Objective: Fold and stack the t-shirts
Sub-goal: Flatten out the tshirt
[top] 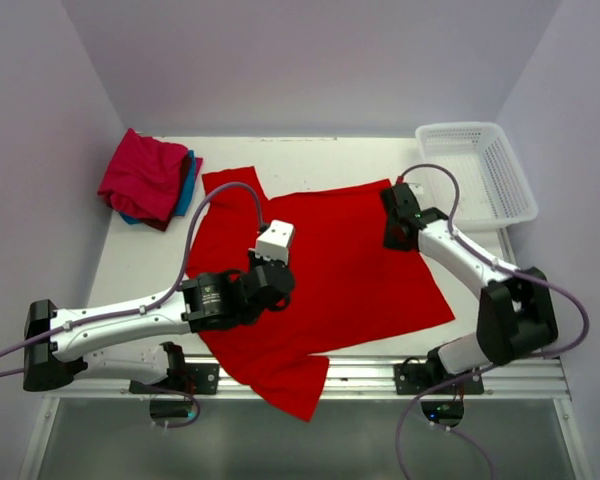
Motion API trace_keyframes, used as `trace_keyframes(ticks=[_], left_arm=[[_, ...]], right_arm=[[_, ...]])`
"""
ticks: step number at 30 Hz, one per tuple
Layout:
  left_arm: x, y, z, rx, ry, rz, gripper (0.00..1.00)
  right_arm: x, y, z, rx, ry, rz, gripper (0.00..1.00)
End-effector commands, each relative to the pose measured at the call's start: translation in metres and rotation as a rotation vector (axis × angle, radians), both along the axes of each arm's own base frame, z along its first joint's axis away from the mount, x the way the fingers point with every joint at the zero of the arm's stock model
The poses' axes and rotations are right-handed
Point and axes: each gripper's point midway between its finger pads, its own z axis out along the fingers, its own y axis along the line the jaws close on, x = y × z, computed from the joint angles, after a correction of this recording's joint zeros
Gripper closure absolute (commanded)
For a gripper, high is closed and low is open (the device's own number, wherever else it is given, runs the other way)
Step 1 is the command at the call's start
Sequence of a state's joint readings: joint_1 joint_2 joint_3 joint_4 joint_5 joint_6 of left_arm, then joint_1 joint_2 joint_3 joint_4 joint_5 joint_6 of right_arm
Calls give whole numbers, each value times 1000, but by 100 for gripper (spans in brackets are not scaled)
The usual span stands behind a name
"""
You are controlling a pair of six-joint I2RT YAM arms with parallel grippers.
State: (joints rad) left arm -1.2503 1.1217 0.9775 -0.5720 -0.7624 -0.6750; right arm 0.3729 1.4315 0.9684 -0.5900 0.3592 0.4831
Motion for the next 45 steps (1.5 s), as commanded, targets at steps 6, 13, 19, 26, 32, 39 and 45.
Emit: trace_keyframes(ticks=[6, 13, 19, 26, 32, 39, 45], left_arm=[[5, -1, 20, -67, -29, 21, 100], [5, 1, 24, -87, -41, 24, 100], [7, -6, 21, -65, -40, 14, 100], [7, -3, 24, -72, -47, 17, 100], [8, -4, 25, -72, -50, 11, 100], [8, -2, 26, -84, -45, 11, 100], [8, 0, 23, -77, -38, 10, 100]], right_arm=[[29, 34, -69, 51, 151, 84, 100], [10, 25, -80, 35, 172, 66, 100], [-13, 19, -108, -7, 290, 50, 100], [-45, 12, -110, -19, 419, 2, 100], [-71, 0, -106, -42, 458, -35, 100], [-96, -6, -96, -35, 454, -66, 100], [-109, -7, -97, -27, 464, -88, 100]])
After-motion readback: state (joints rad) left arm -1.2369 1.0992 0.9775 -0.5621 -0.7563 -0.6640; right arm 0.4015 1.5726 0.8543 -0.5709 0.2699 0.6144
